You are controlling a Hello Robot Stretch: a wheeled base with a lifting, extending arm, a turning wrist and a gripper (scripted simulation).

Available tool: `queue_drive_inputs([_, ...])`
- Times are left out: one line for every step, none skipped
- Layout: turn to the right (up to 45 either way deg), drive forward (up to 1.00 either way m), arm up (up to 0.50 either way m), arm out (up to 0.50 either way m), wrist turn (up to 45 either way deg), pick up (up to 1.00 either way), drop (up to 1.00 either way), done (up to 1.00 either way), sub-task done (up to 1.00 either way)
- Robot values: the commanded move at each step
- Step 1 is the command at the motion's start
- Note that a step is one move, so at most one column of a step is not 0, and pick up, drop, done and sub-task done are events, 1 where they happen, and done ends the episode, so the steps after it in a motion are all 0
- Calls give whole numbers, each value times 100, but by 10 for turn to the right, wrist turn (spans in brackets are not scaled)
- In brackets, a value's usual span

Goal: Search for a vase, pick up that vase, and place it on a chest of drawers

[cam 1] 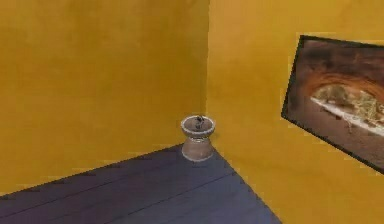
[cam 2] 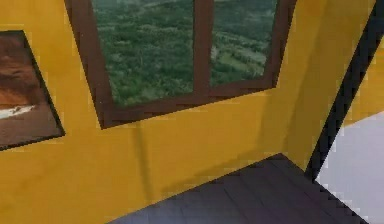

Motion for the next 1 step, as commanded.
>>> queue_drive_inputs([0,10,0,0,0,0,0,0,0])
